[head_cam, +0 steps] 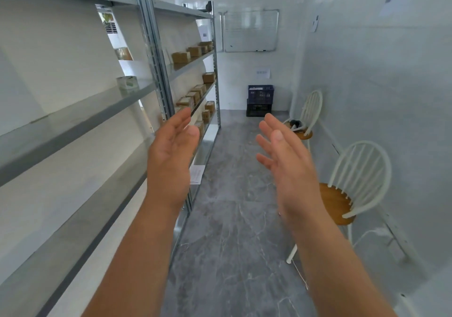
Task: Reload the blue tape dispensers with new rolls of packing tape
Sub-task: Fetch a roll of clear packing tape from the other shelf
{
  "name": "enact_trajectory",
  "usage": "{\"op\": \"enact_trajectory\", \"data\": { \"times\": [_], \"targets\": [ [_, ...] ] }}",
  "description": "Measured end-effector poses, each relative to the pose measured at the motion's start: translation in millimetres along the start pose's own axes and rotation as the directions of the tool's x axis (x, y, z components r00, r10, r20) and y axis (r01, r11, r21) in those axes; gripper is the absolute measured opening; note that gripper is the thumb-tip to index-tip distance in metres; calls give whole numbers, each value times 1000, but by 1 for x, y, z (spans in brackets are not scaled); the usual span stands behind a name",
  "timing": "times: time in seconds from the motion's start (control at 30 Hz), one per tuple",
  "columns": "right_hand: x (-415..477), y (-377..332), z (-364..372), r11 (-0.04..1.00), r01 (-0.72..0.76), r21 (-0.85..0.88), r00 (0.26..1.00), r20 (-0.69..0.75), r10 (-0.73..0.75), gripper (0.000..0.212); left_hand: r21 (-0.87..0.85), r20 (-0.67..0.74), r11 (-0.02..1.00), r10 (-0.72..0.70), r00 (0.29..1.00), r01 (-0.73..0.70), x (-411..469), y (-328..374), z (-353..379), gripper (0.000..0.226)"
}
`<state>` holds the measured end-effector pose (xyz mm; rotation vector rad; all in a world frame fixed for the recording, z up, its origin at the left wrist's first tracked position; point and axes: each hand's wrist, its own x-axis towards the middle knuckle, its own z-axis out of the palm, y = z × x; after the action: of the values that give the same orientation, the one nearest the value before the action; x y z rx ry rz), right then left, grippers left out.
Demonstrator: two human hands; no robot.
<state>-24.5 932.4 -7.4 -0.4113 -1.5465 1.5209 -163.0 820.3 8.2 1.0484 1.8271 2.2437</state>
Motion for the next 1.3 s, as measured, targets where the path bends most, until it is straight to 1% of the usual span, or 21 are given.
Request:
{"op": "enact_trajectory", "data": {
  "times": [0.07,0.13,0.17,0.33,0.43,0.5,0.57,0.7,0.77,0.93,1.1,1.23,1.3],
  "targets": [
    [17,3,-9,1000,-9,8,1000,-14,9,53,-29,-23,1000,-2,1000,1,12,-10,19,40],
    [33,8,-18,1000,-24,13,999,-37,24,56,-56,-18,998,0,1000,-1,25,-20,34,47],
    [41,13,-21,999,-33,16,998,-49,34,55,-60,-10,998,3,1000,-4,32,-25,40,49],
    [77,47,-26,998,-30,56,991,-127,37,40,-58,18,998,10,1000,-9,72,-61,64,50],
    [115,70,-29,998,-22,59,986,-162,32,43,-55,55,998,39,998,-36,102,-87,75,52],
    [146,85,-30,998,-31,53,986,-162,39,47,-72,71,997,41,997,-36,128,-107,81,54],
    [181,99,-27,999,-38,37,987,-157,44,47,-82,86,996,47,995,-40,161,-128,87,59],
    [258,119,-13,1000,-30,3,987,-160,30,47,-84,169,994,77,983,-64,240,-160,104,61],
    [298,126,-5,1000,-11,12,984,-178,13,46,-92,205,993,97,974,-80,283,-172,112,63],
    [375,146,10,997,48,66,973,-227,-32,39,-107,251,987,141,958,-117,362,-201,132,64],
    [430,169,8,996,52,74,968,-247,-32,40,-102,299,985,163,940,-138,414,-227,158,53],
    [477,190,-2,995,48,85,966,-259,-25,40,-104,271,985,164,949,-141,451,-250,183,55],
    [503,202,-10,995,41,95,968,-249,-16,41,-81,244,988,150,958,-134,469,-265,200,50]
  ]
}}
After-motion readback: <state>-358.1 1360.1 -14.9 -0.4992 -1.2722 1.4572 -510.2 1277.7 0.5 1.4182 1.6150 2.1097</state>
